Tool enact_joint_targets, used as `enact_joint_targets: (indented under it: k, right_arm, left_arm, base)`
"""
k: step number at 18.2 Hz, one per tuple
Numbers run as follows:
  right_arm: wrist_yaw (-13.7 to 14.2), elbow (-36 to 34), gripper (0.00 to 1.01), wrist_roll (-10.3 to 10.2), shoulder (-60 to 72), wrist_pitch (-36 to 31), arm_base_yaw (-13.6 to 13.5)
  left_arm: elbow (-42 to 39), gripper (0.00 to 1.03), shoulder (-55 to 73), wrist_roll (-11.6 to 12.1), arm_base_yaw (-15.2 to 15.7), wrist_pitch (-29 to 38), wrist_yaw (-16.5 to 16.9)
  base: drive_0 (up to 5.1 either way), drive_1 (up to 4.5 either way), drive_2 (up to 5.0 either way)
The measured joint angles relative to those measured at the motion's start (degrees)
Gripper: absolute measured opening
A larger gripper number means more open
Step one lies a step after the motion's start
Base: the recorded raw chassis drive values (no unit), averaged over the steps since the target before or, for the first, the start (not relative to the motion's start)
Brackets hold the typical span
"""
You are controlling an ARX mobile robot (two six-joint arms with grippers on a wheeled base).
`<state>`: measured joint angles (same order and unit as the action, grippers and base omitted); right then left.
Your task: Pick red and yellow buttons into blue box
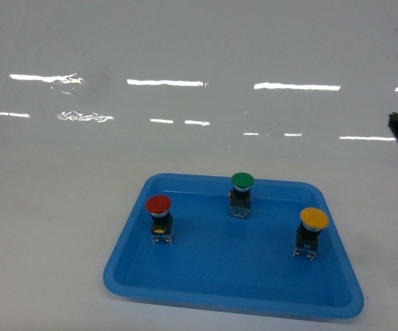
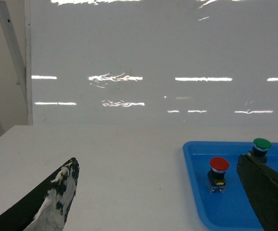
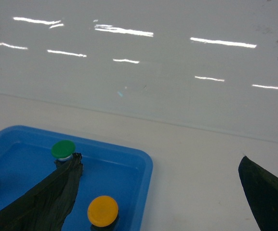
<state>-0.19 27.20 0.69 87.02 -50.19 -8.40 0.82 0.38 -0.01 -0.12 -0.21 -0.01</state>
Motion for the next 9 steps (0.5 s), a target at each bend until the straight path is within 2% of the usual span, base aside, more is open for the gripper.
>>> enact_joint_targets:
  k: [2, 3, 4, 9]
  right_arm:
    - [-0.7, 3.1, 0.98, 0.8, 6.6, -1.5, -2.1]
    - [-1.7, 4.2, 0.98, 0.8, 7.8, -0.8, -2.4]
    - [-1.6, 5.1, 0.98, 1.0, 8.9, -1.4, -3.0]
    - [-2.1, 10.0, 0.98, 0.9, 16.2, -0.4, -3.7]
  left_arm:
    - [0.0, 0.98, 0.0, 0.0, 0.0, 0.0, 0.0]
    - [0.0, 0.98, 0.0, 0.0, 0.0, 0.0, 0.0]
    - [0.0, 0.98, 0.0, 0.0, 0.0, 0.0, 0.0]
    - [0.0, 0.98, 0.0, 0.0, 0.0, 0.0, 0.0]
  base:
    - [0.0, 0.00, 0.0]
    - [0.0, 0.00, 0.0]
    - [0.0, 0.00, 0.0]
    - [0.0, 0.00, 0.0]
